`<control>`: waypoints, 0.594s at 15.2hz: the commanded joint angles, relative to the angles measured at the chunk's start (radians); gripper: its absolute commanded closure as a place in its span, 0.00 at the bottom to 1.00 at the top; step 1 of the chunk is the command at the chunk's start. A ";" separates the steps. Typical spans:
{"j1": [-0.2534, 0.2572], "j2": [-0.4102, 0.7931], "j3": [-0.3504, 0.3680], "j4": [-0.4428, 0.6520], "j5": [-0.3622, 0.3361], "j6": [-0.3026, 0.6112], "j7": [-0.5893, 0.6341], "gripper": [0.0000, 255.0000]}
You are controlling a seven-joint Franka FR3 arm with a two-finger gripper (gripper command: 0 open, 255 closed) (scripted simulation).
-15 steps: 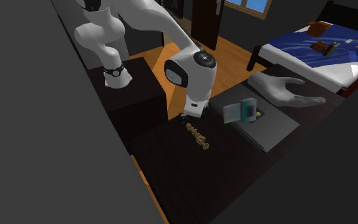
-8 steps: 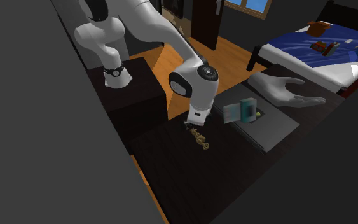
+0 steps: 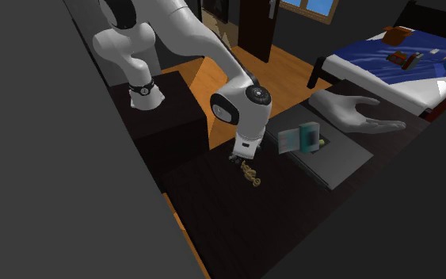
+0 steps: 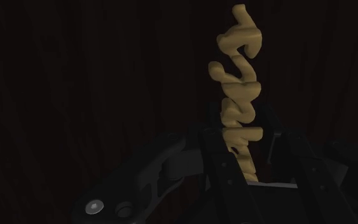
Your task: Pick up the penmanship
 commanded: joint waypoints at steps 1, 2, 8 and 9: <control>0.000 0.000 0.000 0.000 0.000 0.000 0.000 1.00; 0.000 0.000 0.000 0.000 0.000 0.000 0.000 1.00; -0.003 -0.026 0.004 -0.001 0.005 -0.025 -0.003 1.00; -0.004 -0.035 0.005 0.000 0.007 -0.034 -0.004 1.00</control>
